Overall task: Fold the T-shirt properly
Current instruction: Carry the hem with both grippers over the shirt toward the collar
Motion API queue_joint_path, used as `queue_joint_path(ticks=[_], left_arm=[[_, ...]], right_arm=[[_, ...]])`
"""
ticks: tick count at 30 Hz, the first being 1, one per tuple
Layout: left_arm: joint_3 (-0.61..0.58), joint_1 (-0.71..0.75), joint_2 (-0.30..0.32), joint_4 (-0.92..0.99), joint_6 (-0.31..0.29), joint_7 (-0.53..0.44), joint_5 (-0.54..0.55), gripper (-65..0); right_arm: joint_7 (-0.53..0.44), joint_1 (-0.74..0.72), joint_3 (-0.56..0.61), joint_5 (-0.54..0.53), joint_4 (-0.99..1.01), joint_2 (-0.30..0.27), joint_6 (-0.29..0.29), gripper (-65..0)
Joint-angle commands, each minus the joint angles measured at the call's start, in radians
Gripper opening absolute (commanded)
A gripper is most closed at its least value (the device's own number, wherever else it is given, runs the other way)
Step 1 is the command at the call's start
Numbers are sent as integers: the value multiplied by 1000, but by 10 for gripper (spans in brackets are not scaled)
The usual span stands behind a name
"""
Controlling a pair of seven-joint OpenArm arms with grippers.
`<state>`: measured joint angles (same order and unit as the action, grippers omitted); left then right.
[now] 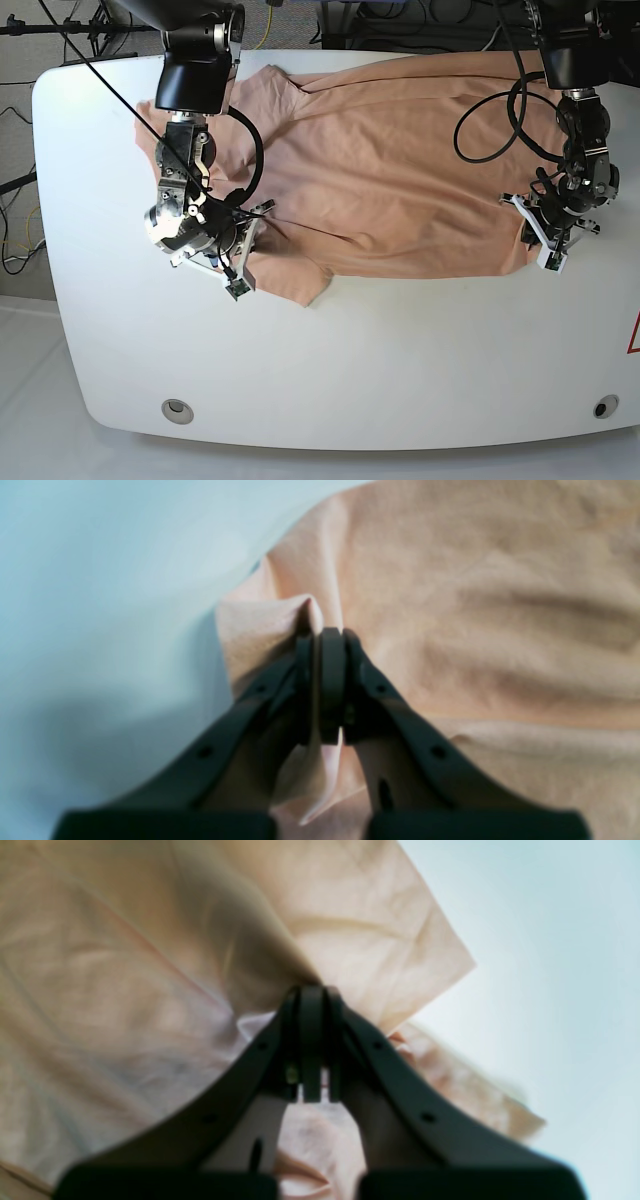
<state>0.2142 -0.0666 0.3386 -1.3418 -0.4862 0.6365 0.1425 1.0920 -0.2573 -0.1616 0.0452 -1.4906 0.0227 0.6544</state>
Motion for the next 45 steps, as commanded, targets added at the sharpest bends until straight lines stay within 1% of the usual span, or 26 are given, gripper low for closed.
queue_joint_path(ticks=[1, 4, 8, 11, 17, 26, 28, 36, 45], left_arm=[[8, -22, 15, -18, 4, -19, 9, -650], [8, -22, 15, -23, 4, -20, 9, -650], [8, -23, 15, -26, 4, -20, 9, -650], [8, -28, 17, -28, 4, -20, 10, -650], [8, -46, 17, -28, 4, -20, 10, -650], [6, -37, 21, -115, 4, -11, 9, -650], [6, -32, 21, -133, 4, 6, 9, -650], [6, 4, 21, -230, 4, 90, 9, -650], [6, 69, 21, -305, 4, 99, 9, -650]], right_arm=[[-14, -38, 1, -12, -20, 0, -2, -650], [-13, -40, 1, -12, -25, 0, -2, -650], [14, -40, 1, -14, -58, 0, -2, -650], [38, -37, 1, -38, -95, 0, -2, -650], [96, -32, -8, -94, -181, -2, -11, -650], [207, -10, -10, -95, -307, -4, -11, -650], [221, 0, -10, -97, -327, -4, -11, -650], [228, 66, -10, -98, -397, -5, -11, -650], [228, 157, -2, -98, -456, -7, -5, -650]])
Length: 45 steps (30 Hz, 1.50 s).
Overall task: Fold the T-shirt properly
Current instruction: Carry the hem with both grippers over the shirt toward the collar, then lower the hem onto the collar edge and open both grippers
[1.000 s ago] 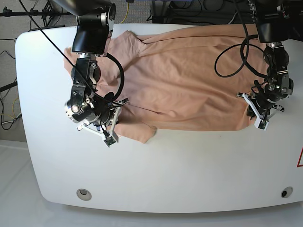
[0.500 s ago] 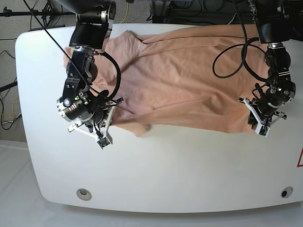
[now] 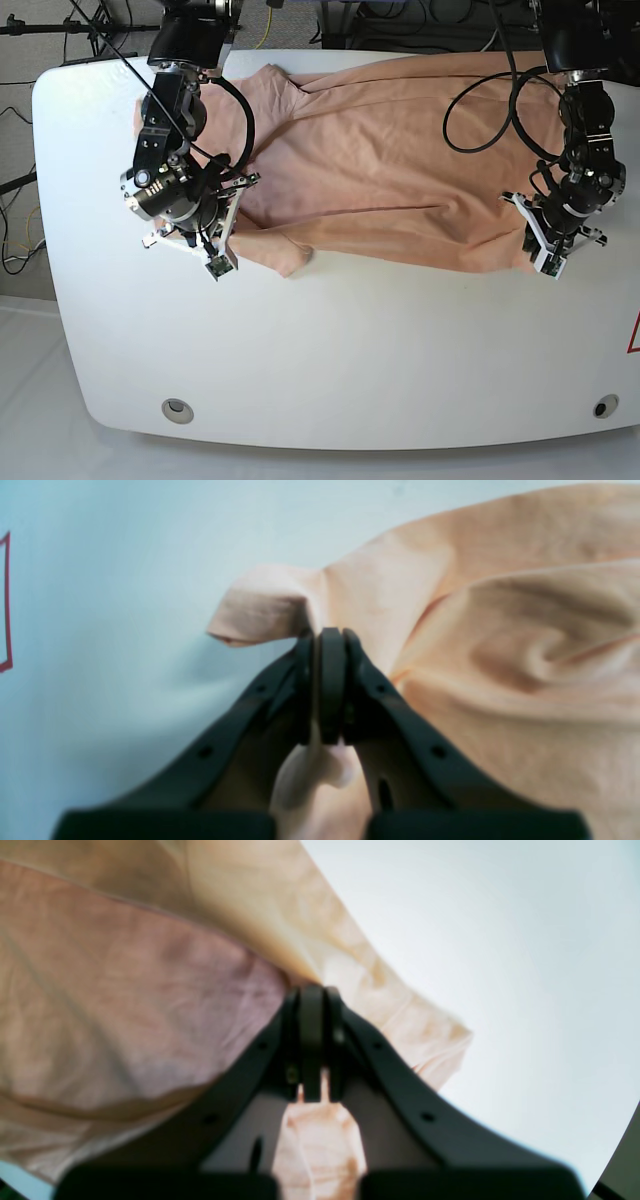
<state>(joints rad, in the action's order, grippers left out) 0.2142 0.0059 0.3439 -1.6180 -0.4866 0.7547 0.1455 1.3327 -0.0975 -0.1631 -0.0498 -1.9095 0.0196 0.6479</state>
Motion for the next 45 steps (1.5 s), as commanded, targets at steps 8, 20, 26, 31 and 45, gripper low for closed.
queue_joint_path(ticks=[8, 20, 26, 31, 45], left_arm=[[6, 41, 17, -37, 4, -19, 4, -650], [9, 102, 60, -37, 4, -19, 4, -650], [11, 119, 97, -35, 4, -19, 4, -650], [26, 121, 123, -34, 4, -19, 4, -650], [60, 136, 149, -35, -42, -16, 4, -650]], right_arm=[[-11, 61, 0, -3, -69, -4, 2, -650], [17, 120, -6, -2, -91, -33, 3, -650], [28, 126, -8, -2, -91, -74, 3, -650], [32, 127, -10, -2, -91, -99, 3, -650], [54, 173, -10, -3, -91, -126, 3, -650]])
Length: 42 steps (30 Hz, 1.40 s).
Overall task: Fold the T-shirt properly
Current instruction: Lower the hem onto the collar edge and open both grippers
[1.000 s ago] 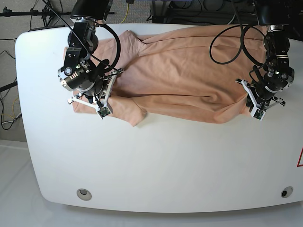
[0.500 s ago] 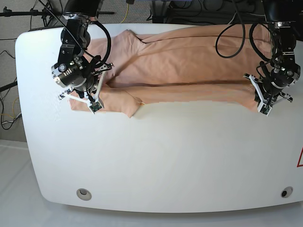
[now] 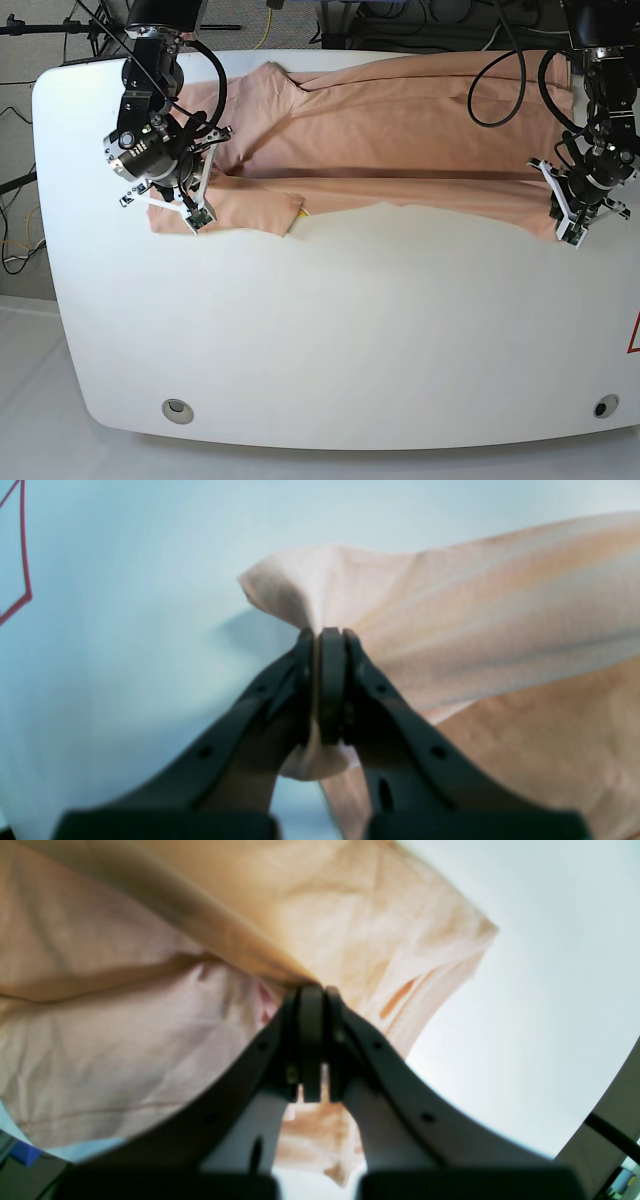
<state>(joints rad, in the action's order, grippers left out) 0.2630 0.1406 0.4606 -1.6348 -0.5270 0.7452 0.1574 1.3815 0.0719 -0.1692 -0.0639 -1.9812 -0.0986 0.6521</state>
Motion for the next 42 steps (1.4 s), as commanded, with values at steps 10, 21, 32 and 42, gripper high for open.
queue_joint_path(ticks=[10, 21, 32, 42], left_arm=[[11, 11, 37, -22, -11, 138, -8, -650], [8, 43, 31, -20, -11, 257, -8, -650], [5, 113, -12, -14, -6, 276, -8, -650], [9, 135, -13, -12, -5, 274, -8, -650]], right_arm=[[6, 42, -3, 12, -19, -17, -1, -650], [3, 44, -3, 17, -16, -23, -1, -650], [-1, 41, -3, 17, -11, -23, -10, -650], [-1, 36, -3, 19, 50, -23, -18, -650]])
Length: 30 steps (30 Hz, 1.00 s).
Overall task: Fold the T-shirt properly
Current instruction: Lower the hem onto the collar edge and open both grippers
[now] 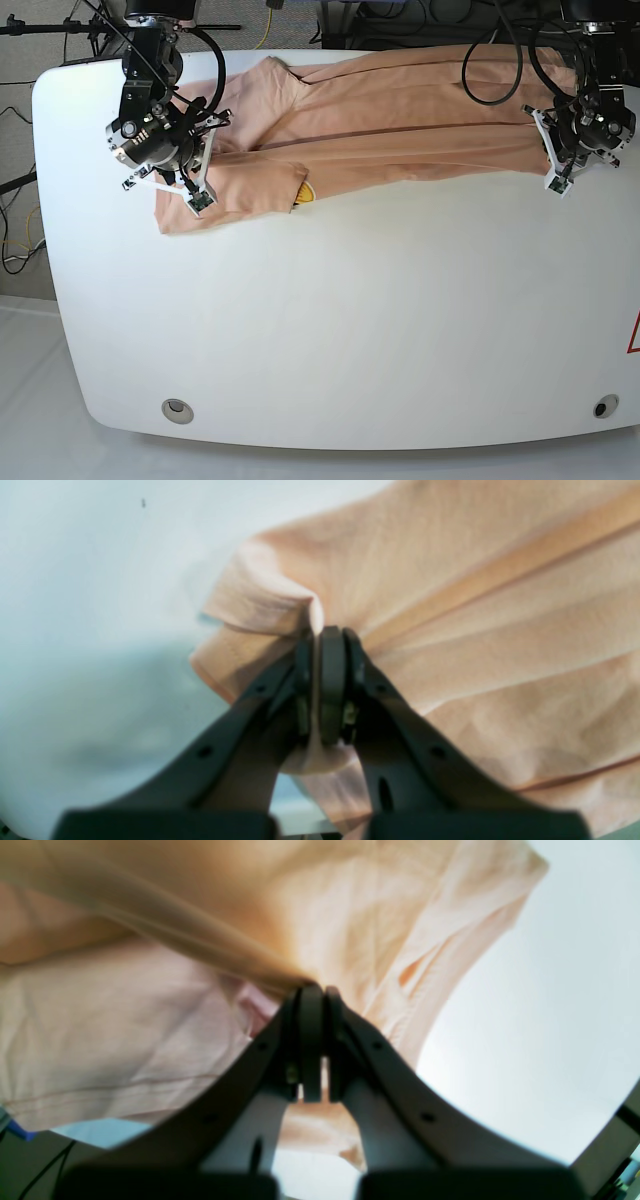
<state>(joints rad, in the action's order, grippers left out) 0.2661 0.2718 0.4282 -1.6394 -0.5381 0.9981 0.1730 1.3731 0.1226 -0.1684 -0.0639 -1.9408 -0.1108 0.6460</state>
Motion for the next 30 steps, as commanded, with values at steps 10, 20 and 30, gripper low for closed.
queue_joint_path(ticks=[10, 20, 30], left_arm=[[8, 4, 19, -9, 3, 20, -23, -638], [9, 2, 19, -28, 2, -12, -22, -331], [81, 1, 18, -98, 0, -84, -20, -261]], right_arm=[[-21, -16, -4, 19, 70, -10, -74, -573], [-21, -14, -4, 17, 54, -8, -76, -135], [-21, -18, -4, 14, 1, -5, -76, -132]])
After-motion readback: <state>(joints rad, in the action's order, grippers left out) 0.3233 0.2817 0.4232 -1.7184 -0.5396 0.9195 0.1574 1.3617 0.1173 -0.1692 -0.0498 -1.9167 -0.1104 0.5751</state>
